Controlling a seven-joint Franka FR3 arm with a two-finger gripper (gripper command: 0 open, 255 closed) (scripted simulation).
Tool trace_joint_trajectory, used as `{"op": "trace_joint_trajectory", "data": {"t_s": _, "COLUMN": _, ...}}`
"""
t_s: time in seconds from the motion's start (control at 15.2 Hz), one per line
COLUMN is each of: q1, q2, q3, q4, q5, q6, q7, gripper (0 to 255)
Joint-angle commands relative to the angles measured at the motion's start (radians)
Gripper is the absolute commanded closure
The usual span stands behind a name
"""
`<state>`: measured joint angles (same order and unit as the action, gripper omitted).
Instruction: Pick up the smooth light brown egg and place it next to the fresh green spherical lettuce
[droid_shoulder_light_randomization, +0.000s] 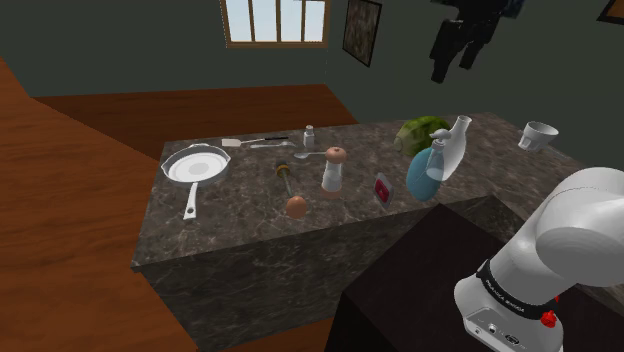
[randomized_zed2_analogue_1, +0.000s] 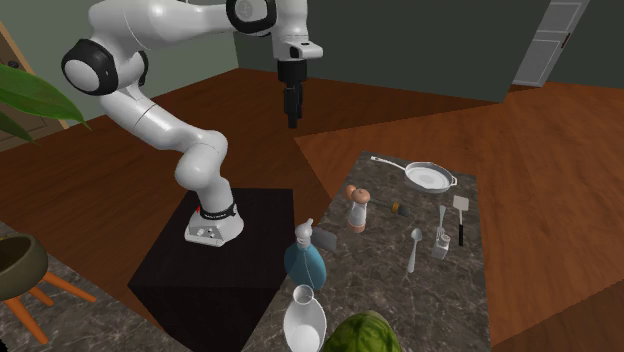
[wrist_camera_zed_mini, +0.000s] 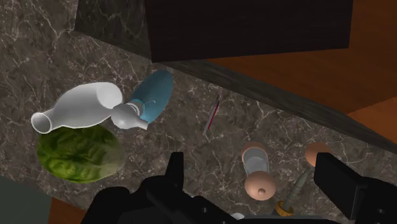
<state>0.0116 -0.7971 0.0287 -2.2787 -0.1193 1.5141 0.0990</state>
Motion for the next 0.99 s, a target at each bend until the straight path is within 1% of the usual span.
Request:
{"op": "trace_joint_trajectory", "data": {"t_s": 0.0, "q1": 0.0, "q2": 0.0, "q3": 0.0, "q4": 0.0, "q5": 0.0, "q6": 0.0, "q7": 0.0, "gripper": 0}}
{"op": "trace_joint_trajectory", "data": {"t_s": 0.46, "q1": 0.016, "q2": 0.062, "q3": 0.106, "q4": -0.147, "q5": 0.035, "q6": 0.212, "q7": 0.148, "gripper": 0}}
{"op": "trace_joint_trajectory", "data": {"t_s": 0.92, "q1": 0.02, "q2": 0.21, "q3": 0.219, "q4": -0.222, "q5": 0.041, "q6": 0.434, "q7": 0.307, "gripper": 0}}
